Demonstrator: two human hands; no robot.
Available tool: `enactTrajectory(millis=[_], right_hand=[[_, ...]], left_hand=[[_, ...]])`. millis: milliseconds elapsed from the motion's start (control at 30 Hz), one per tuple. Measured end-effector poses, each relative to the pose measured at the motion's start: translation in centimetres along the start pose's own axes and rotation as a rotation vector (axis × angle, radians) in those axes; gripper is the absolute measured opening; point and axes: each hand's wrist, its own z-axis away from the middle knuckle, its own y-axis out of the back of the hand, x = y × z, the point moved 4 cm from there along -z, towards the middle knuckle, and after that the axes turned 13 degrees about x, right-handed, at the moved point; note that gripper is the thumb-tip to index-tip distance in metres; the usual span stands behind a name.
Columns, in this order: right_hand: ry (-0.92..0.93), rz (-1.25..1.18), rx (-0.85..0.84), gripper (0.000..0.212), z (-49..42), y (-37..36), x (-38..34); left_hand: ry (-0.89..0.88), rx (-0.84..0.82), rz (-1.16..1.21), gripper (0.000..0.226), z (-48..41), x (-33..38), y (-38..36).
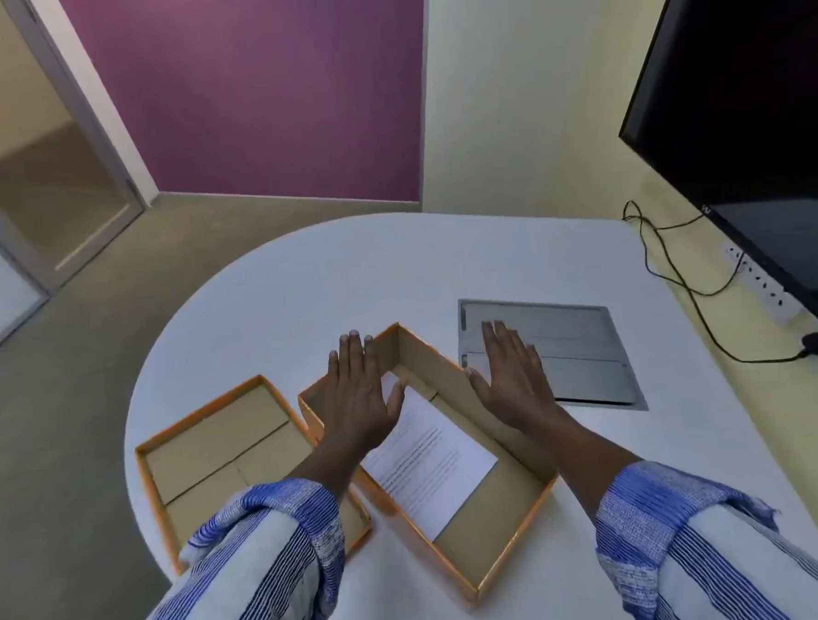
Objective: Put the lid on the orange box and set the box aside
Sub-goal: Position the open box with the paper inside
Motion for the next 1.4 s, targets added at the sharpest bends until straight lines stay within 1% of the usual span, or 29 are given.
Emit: enactTrajectory(millis=[100,167,233,333,433,533,633,733,833,867,1033,1167,1233,1300,1400], right_hand=[[-0.069,0.048,-0.077,0.078,1.6,-1.6,0.9],[-0.113,0.089,-0.156,0.081,2.9,-2.9,1.6],[-0.174,0.079,-0.236,0.081,3.9,-3.8,2.2],[-0.275,0.043,-0.3,0.072,5.0,-4.4,3.1],[-0.308,0.05,-0.302,0.065,5.3,-4.4,3.6],[-0.341,0.029,-0.277,0.051,5.1,-4.3,4.3],[-0.364,0.024,-0.242,0.043,5.3,-4.4,4.9],[-0.37,0.05,-0.22,0.039,5.5,-4.4,5.1],[-0.385,0.067,-0.227,0.025,5.9,-4.5,5.7],[-0.398,0.064,-0.232,0.024,6.2,-4.5,5.9],[-0.463,0.013,-0.236,0.032,7.6,-4.3,6.6],[-0.475,-0.076,-0.19,0.047,8.4,-4.3,6.2],[-0.503,-0.105,-0.163,0.05,9.0,-4.1,6.0],[-0.548,-0.101,-0.148,0.049,9.6,-3.9,6.1],[-0.612,-0.075,-0.161,0.041,11.0,-4.2,6.6]], left_hand=[[0.057,-0.011,-0.006,0.086,2.0,-1.0,-0.9],[0.078,0.004,-0.02,0.086,3.5,-1.6,-1.7],[0.126,0.021,-0.025,0.088,4.6,-2.0,-2.1],[0.278,0.03,0.006,0.094,6.5,-2.6,-2.6],[0.505,0.015,0.079,0.099,8.0,-3.0,-3.0],[0.732,-0.024,0.224,0.094,9.0,-3.3,-3.6],[0.858,-0.101,0.399,0.081,9.7,-3.3,-4.3],[0.916,-0.123,0.469,0.08,9.7,-3.5,-4.5],[0.922,-0.124,0.498,0.078,9.0,-4.0,-4.7],[0.907,-0.128,0.518,0.077,8.8,-4.2,-4.6],[0.753,-0.187,0.549,0.074,6.5,-5.3,-4.5],[0.599,-0.285,0.579,0.069,4.3,-4.6,-4.5],[0.551,-0.344,0.602,0.069,3.7,-3.9,-4.6],[0.52,-0.386,0.609,0.072,3.3,-3.3,-4.8],[0.481,-0.433,0.602,0.074,3.3,-2.8,-5.6]])
